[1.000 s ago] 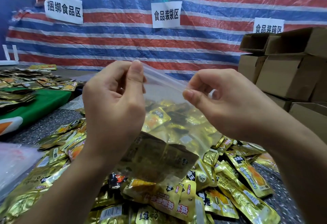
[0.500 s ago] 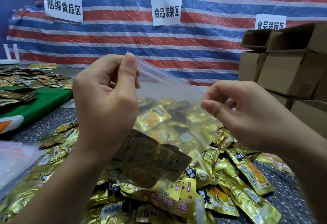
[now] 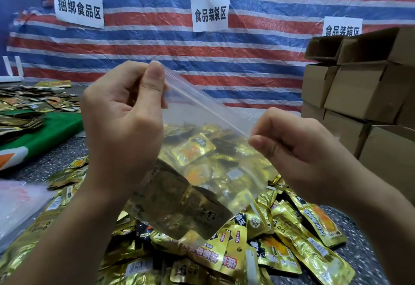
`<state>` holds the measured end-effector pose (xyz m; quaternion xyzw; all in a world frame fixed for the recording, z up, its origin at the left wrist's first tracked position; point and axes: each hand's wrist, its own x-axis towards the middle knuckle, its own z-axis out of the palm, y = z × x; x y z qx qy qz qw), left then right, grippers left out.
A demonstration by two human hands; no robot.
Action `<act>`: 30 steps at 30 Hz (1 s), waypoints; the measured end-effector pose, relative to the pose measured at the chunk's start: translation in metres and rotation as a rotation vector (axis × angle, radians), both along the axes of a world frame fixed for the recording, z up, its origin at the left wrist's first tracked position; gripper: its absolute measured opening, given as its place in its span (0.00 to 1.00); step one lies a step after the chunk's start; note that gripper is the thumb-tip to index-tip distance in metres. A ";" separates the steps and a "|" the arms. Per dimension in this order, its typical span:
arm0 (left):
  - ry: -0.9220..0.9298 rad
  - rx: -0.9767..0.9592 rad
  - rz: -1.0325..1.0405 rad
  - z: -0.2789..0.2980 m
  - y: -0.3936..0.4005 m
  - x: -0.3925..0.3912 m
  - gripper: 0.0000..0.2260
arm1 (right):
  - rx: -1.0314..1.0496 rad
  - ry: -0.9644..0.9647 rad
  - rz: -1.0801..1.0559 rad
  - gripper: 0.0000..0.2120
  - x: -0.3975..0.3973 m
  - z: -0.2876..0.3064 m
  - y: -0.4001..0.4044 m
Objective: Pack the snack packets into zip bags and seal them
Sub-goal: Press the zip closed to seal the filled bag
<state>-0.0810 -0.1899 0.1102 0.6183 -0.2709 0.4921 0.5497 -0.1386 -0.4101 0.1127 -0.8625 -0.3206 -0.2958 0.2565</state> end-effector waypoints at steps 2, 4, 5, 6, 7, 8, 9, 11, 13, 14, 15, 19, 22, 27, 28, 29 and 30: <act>-0.002 0.013 0.002 0.000 0.001 0.000 0.17 | 0.005 0.009 0.016 0.05 -0.001 -0.001 0.000; -0.001 0.032 -0.001 0.000 0.000 -0.001 0.18 | 0.010 0.025 0.017 0.06 -0.002 -0.003 0.000; -0.002 0.044 -0.002 0.000 0.000 -0.001 0.18 | 0.009 0.033 0.010 0.07 -0.003 -0.003 0.000; -0.003 0.059 -0.005 0.000 0.000 -0.001 0.18 | -0.004 0.042 -0.002 0.07 -0.004 -0.003 0.000; -0.004 0.073 -0.015 0.001 0.000 -0.001 0.17 | -0.039 0.051 -0.022 0.07 -0.004 -0.002 0.000; -0.003 0.084 -0.034 0.002 0.000 -0.001 0.17 | -0.092 0.065 -0.052 0.09 -0.005 -0.001 0.000; -0.001 0.093 -0.060 0.002 0.001 0.000 0.16 | -0.152 0.087 -0.091 0.14 -0.006 0.001 0.001; 0.010 0.121 -0.114 0.002 0.002 0.001 0.15 | -0.239 0.134 -0.175 0.23 -0.008 0.006 0.007; 0.023 0.173 -0.170 0.001 0.001 0.002 0.15 | -0.230 0.166 -0.202 0.26 -0.008 0.010 0.018; 0.024 0.199 -0.201 0.000 -0.001 0.001 0.14 | -0.188 0.218 -0.176 0.26 -0.006 0.011 0.025; 0.022 0.221 -0.234 0.000 -0.003 0.000 0.13 | -0.146 0.309 -0.134 0.24 -0.002 0.011 0.032; 0.043 0.257 -0.294 -0.004 -0.010 0.001 0.10 | -0.077 0.613 -0.011 0.10 0.016 -0.005 0.059; 0.047 0.282 -0.224 -0.006 -0.012 0.004 0.07 | 0.245 0.674 0.009 0.10 0.027 -0.020 0.064; 0.035 0.341 -0.057 -0.004 -0.011 0.004 0.23 | 0.897 0.566 -0.034 0.15 0.044 -0.011 0.027; 0.050 0.345 -0.062 -0.004 -0.011 0.004 0.24 | 1.025 0.517 -0.064 0.17 0.048 -0.009 0.014; 0.066 0.347 -0.068 -0.005 -0.012 0.004 0.23 | 1.144 0.456 -0.122 0.19 0.054 -0.008 -0.002; 0.082 0.346 -0.076 -0.005 -0.013 0.004 0.21 | 1.259 0.393 -0.186 0.19 0.060 -0.009 -0.019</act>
